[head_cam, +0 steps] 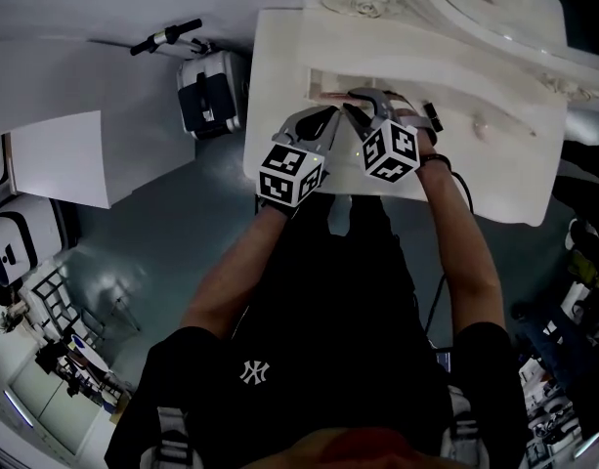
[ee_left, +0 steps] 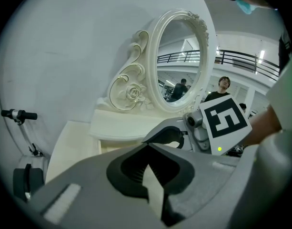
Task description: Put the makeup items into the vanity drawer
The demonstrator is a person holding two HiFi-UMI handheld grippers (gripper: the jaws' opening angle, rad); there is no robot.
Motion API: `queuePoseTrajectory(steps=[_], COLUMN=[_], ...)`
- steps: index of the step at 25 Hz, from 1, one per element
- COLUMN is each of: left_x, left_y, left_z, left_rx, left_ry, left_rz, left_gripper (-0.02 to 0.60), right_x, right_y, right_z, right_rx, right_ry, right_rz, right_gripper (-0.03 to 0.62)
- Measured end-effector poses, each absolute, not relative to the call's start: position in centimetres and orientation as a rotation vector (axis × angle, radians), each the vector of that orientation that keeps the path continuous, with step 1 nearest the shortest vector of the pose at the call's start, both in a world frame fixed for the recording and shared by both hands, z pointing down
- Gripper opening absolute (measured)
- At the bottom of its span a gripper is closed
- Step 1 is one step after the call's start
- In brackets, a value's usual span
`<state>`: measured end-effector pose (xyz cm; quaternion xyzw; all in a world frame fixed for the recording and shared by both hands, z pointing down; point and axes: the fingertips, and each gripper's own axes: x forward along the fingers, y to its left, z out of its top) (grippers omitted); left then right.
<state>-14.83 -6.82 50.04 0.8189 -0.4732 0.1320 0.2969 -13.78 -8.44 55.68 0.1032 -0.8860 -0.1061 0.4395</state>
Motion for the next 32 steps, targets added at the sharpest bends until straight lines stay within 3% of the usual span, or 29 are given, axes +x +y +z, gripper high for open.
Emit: queuePoseTrajectory(steps=[14,32], left_x=[-6.7,4.2], left_y=[-7.8,-8.3], left_z=[49.8,52.6], left_rx=[2.282,2.333], left_ry=[-1.091,-0.937], left_rz=[0.388,0.463], left_gripper=[0.000,0.000], right_x=[-5.2,7.7], right_y=[-8.2,-9.6], right_z=[54.3,58.3], right_rx=[0.563,0.859], right_ry=[-2.227,-2.072], right_rz=[-0.048,0.245], right_gripper=[0.074,0.101])
